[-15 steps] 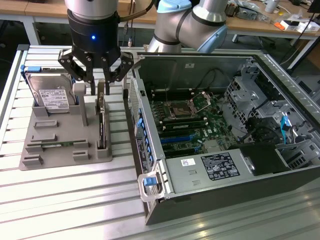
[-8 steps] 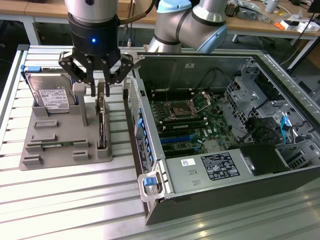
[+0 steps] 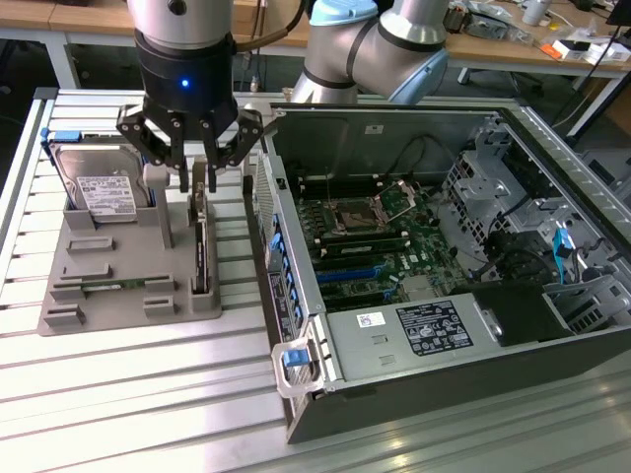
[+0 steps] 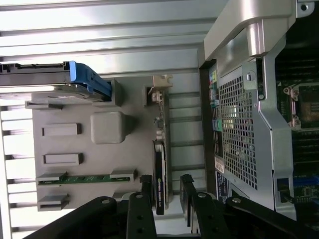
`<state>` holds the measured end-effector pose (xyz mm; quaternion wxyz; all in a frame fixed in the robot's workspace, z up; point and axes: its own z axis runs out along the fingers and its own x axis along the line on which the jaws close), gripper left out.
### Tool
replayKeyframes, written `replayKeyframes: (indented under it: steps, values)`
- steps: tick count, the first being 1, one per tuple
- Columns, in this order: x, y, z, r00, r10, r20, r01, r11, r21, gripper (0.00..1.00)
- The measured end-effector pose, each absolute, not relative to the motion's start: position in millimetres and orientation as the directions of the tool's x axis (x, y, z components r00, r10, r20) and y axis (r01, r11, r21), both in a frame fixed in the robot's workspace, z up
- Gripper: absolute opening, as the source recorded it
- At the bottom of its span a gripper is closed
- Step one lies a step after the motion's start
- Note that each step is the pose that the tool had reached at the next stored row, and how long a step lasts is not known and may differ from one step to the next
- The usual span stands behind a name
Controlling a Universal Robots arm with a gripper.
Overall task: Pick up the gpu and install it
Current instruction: 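Pick up the gpu and move the gpu toward the slot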
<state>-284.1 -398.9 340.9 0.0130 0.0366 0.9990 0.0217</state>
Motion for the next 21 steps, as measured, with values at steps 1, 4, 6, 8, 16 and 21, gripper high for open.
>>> replayKeyframes:
  steps: [1,4,6,8,16,21]
  values:
    - [-284.1,-398.9,340.4,-0.997,0.074,-0.024,0.073,0.996,0.044,0.36]
    - [-284.1,-398.9,339.1,-0.997,0.074,-0.024,0.072,0.996,0.044,0.36]
    - [-284.1,-399.0,338.1,-0.997,0.074,-0.024,0.073,0.996,0.044,0.36]
    - [-284.1,-398.9,337.1,-0.997,0.074,-0.024,0.073,0.996,0.044,0.36]
    - [-284.1,-398.9,333.3,-0.997,0.074,-0.024,0.072,0.996,0.044,0.36]
    - [-284.1,-398.9,330.7,-0.997,0.074,-0.024,0.073,0.996,0.044,0.36]
